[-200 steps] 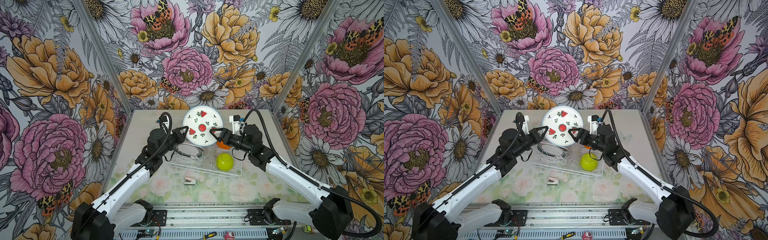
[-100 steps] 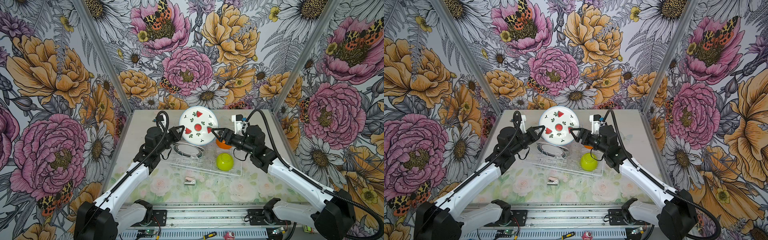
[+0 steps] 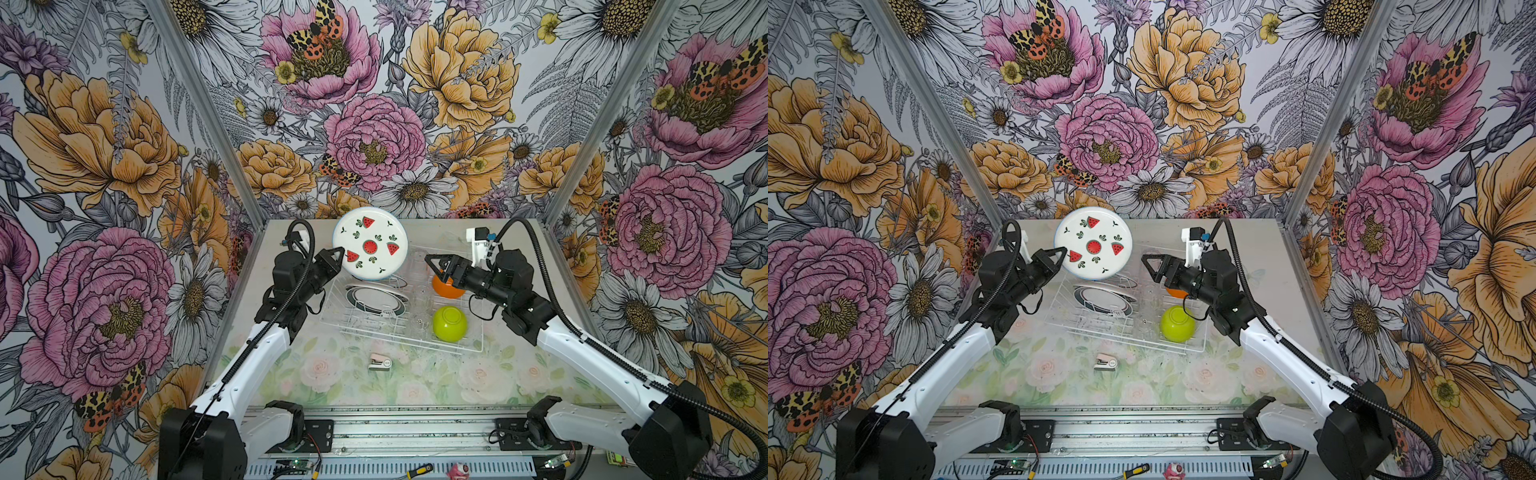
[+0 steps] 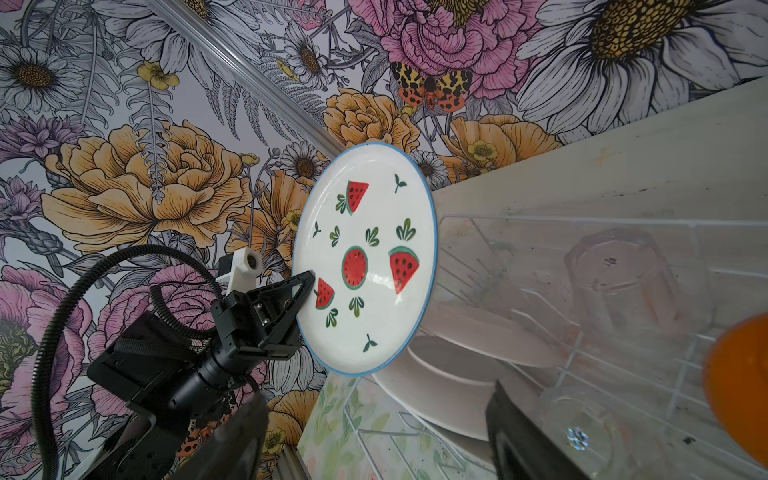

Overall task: Unload the mixed dishes from the dish rack
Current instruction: 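Carry the watermelon plate with the left gripper to the table beside the rack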

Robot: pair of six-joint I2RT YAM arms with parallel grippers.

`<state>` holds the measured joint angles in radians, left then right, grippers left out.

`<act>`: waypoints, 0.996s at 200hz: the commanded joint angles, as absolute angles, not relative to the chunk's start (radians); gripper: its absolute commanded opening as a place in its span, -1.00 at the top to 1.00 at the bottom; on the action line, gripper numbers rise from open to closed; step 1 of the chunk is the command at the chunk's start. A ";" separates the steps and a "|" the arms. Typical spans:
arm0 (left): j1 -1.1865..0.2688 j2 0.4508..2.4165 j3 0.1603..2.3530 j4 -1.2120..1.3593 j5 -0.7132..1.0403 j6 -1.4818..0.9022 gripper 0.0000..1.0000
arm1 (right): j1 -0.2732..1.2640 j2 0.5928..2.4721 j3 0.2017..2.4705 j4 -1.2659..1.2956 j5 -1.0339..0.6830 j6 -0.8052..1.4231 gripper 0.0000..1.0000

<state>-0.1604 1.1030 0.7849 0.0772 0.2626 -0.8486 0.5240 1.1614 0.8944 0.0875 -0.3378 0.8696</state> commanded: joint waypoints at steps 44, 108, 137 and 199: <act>0.071 1.020 0.708 0.249 0.212 -0.956 1.00 | 0.516 1.103 0.849 0.048 -0.350 0.844 -0.64; 0.194 0.998 0.609 0.235 0.133 -0.930 1.00 | 0.514 1.074 0.793 0.026 -0.338 0.830 -0.64; 0.226 1.011 0.556 0.248 0.090 -0.920 1.00 | 0.513 1.072 0.793 0.016 -0.345 0.828 -0.64; 0.267 1.078 0.508 0.287 0.081 -0.906 1.00 | 0.513 1.085 0.792 0.011 -0.342 0.828 -0.64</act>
